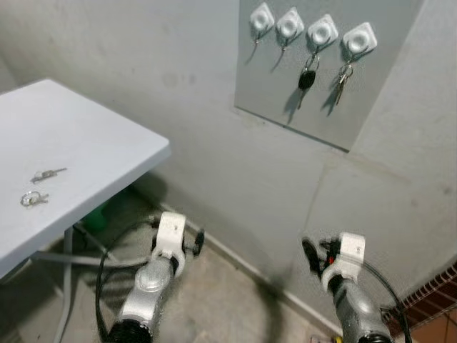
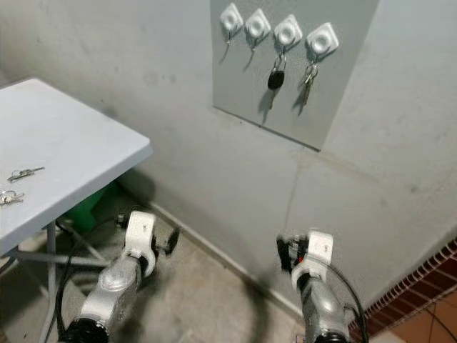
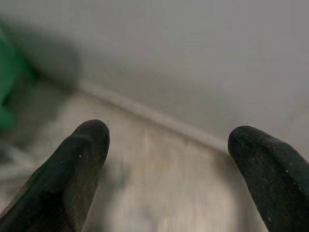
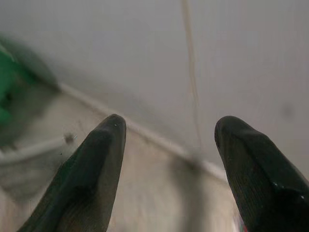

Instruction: Hang keys on a hook

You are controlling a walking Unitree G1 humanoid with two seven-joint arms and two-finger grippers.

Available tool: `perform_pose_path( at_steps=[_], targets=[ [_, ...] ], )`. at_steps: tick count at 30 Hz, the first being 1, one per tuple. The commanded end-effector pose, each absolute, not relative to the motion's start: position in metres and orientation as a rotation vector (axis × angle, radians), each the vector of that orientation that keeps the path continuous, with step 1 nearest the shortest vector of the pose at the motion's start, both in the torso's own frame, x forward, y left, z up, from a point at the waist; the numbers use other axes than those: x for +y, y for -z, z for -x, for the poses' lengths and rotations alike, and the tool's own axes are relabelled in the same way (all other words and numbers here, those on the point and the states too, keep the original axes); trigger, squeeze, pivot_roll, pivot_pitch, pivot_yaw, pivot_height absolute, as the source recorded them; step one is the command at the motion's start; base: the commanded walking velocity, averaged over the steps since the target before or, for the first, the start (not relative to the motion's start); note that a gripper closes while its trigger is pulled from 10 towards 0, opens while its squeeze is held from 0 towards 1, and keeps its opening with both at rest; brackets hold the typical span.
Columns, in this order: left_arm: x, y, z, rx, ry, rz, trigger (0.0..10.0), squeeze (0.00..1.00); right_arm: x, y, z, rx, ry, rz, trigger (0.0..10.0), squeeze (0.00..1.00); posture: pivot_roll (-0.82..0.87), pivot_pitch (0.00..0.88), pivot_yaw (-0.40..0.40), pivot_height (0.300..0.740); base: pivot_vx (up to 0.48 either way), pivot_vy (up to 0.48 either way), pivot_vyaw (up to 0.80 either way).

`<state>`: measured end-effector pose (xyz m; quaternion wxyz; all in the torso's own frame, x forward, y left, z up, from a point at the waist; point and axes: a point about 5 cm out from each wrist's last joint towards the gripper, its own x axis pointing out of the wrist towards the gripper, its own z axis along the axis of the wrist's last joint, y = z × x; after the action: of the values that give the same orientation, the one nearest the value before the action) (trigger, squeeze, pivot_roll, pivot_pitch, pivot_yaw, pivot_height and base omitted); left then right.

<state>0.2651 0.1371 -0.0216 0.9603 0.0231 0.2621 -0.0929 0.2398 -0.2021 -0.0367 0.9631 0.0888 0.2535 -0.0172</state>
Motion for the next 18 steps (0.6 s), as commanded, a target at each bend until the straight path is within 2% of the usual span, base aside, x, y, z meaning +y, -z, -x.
perform_pose_path(
  at_steps=[1, 4, 5, 11, 18],
  targets=[
    [0.145, 0.032, -0.256, 0.568, 0.174, -0.059, 10.0, 0.00, -0.200, 0.050, -0.224, 0.596, 0.060, -0.163, 10.0, 0.00, -0.02, 0.000, 0.055, 0.740, 0.000, 0.000, 0.00],
    [0.148, 0.044, -0.244, 0.641, 0.184, -0.123, 10.0, 0.00, -0.200, 0.061, -0.209, 0.671, 0.064, -0.101, 10.0, 0.00, -0.03, 0.000, 0.059, 0.740, 0.000, 0.000, 0.00],
    [0.150, 0.052, -0.234, 0.692, 0.186, -0.131, 10.0, 0.00, -0.202, 0.069, -0.195, 0.722, 0.084, -0.084, 10.0, 0.00, -0.03, 0.000, 0.057, 0.740, 0.000, 0.000, 0.00],
    [0.155, 0.067, -0.214, 0.788, 0.159, -0.126, 10.0, 0.00, -0.209, 0.087, -0.158, 0.872, 0.106, -0.007, 10.0, 0.00, -0.03, 0.000, 0.054, 0.740, 0.000, 0.000, 0.00],
    [0.158, 0.077, -0.196, 0.838, 0.134, -0.087, 10.0, 0.00, -0.209, 0.097, -0.136, 0.966, 0.096, 0.016, 10.0, 0.00, -0.03, 0.000, 0.048, 0.740, 0.000, 0.000, 0.00]
  ],
)
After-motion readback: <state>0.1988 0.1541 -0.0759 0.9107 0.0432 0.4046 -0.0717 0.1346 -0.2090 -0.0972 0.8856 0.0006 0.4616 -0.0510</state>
